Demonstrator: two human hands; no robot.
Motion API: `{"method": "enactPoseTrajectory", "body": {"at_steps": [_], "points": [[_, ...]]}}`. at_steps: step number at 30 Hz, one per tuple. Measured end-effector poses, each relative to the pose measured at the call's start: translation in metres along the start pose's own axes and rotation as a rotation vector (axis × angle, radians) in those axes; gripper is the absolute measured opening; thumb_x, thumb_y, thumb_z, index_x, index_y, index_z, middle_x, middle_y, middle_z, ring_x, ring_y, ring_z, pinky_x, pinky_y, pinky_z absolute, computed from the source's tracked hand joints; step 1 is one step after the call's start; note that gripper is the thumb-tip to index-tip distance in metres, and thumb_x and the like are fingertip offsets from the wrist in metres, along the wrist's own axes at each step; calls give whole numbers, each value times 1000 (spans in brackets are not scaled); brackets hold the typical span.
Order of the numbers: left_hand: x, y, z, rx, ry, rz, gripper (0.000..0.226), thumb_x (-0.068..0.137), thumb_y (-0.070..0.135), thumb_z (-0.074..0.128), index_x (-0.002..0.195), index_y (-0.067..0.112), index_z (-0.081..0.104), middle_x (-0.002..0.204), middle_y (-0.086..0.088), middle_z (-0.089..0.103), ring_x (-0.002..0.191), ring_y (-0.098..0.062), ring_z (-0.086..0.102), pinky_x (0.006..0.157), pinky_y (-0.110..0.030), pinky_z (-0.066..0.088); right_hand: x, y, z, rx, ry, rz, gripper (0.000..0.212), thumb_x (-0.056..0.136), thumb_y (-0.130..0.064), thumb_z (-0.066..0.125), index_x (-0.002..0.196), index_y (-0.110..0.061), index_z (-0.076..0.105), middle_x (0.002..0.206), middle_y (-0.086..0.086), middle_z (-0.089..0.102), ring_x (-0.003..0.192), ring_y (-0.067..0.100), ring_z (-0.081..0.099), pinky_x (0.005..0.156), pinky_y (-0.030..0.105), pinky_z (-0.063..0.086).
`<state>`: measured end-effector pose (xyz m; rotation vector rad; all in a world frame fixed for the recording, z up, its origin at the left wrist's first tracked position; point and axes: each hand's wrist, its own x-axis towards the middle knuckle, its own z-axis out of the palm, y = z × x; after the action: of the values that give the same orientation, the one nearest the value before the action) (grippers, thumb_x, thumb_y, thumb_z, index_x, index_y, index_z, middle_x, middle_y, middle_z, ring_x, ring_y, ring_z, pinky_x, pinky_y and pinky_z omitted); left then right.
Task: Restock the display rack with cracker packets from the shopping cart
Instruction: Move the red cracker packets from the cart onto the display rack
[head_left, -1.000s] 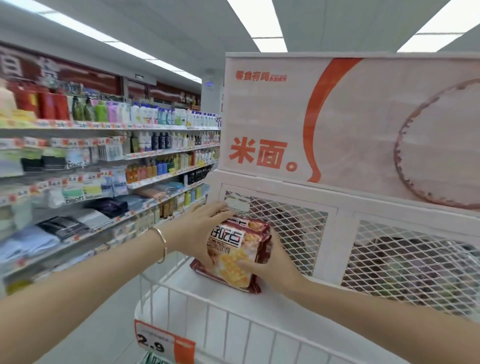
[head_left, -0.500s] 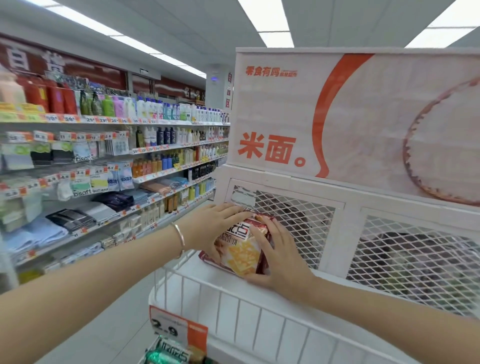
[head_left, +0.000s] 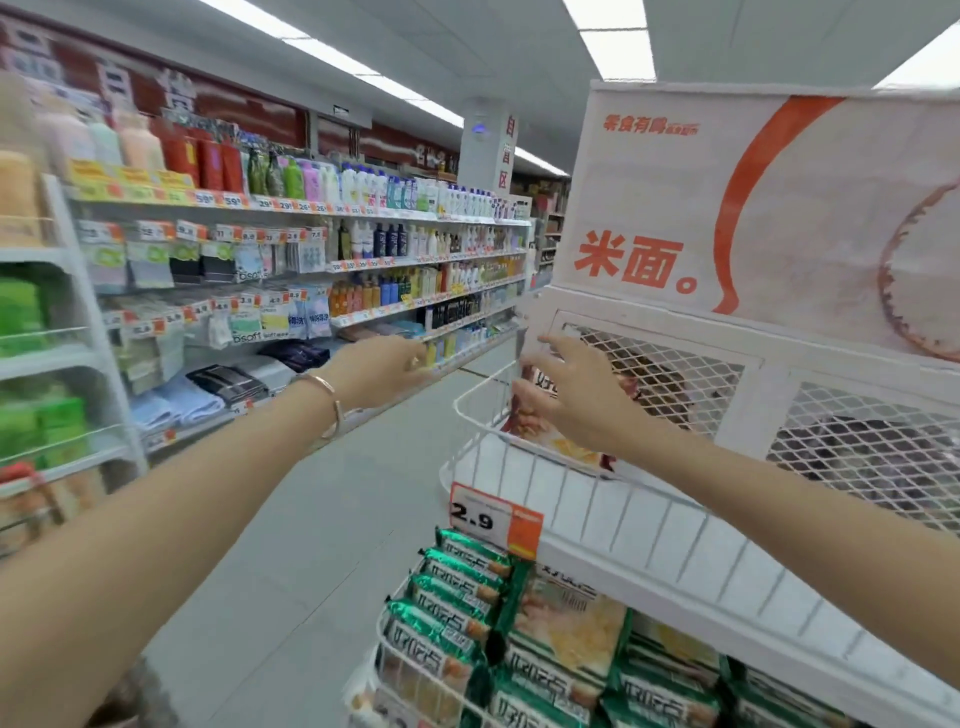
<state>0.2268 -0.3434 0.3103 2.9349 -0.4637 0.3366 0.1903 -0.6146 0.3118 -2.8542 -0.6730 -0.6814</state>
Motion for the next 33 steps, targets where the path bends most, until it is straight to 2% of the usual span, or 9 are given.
{"method": "enactPoseTrajectory", "body": {"at_steps": [3, 9, 12, 16, 22, 24, 28, 31, 33], "points": [[-60, -58, 9, -59, -50, -106, 35, 106, 37, 43, 120, 13, 63, 109, -4, 66, 84, -18, 60, 69, -36, 49, 12, -67, 23, 41, -68, -106, 76, 85, -70, 29, 137, -22, 57, 148, 14, 46, 138, 32, 39, 114, 50, 29], [-203, -175, 70, -120, -221, -396, 29, 104, 23, 46, 126, 15, 63, 131, -6, 62, 114, -25, 59, 93, -35, 48, -17, -218, 116, 218, -223, -279, 51, 97, -46, 55, 139, -17, 54, 150, 9, 42, 141, 28, 33, 115, 42, 19], [-277, -217, 110, -182, -329, -530, 31, 103, 18, 48, 130, 10, 62, 132, -9, 61, 120, -28, 58, 100, -35, 46, -43, -292, 181, 287, -370, -330, 50, 97, -42, 58, 139, -16, 54, 150, 12, 41, 143, 28, 32, 115, 40, 18], [-362, -254, 156, -281, -397, -700, 23, 100, 10, 49, 109, 1, 69, 126, -20, 66, 112, -35, 62, 87, -35, 49, -76, -376, 260, 307, -602, -358, 51, 97, -42, 55, 142, -18, 52, 152, 12, 39, 143, 29, 31, 117, 41, 17], [-451, -290, 214, -457, -415, -941, 39, 97, -3, 42, 126, 8, 67, 137, -12, 61, 119, -29, 60, 91, -31, 49, -101, -437, 352, 315, -932, -297, 50, 97, -36, 56, 142, -16, 51, 148, 13, 44, 136, 31, 42, 111, 40, 33], [-469, -297, 229, -530, -388, -1034, 36, 98, -1, 44, 126, 6, 67, 131, -15, 64, 112, -31, 62, 81, -28, 47, -105, -443, 382, 332, -1017, -245, 47, 96, -34, 55, 139, -16, 54, 145, 11, 50, 130, 30, 49, 107, 41, 41], [-487, -311, 256, -700, -276, -1229, 38, 94, -5, 44, 123, 2, 68, 132, -18, 62, 117, -31, 60, 90, -32, 48, -103, -445, 436, 412, -1184, -134, 45, 95, -23, 54, 137, -9, 55, 124, 12, 66, 98, 24, 64, 86, 33, 52], [-491, -323, 280, -826, -142, -1395, 29, 94, -2, 50, 114, 5, 69, 125, -20, 64, 97, -31, 66, 71, -29, 45, -88, -446, 468, 469, -1245, -51, 42, 98, -17, 51, 137, -4, 53, 106, 15, 67, 69, 18, 58, 64, 33, 49], [-491, -328, 294, -890, -116, -1483, 22, 95, 0, 52, 106, 11, 67, 124, -16, 64, 90, -27, 64, 64, -28, 44, -75, -449, 487, 481, -1281, 7, 42, 100, -16, 50, 140, -3, 49, 104, 15, 65, 68, 20, 61, 60, 29, 47]]}}
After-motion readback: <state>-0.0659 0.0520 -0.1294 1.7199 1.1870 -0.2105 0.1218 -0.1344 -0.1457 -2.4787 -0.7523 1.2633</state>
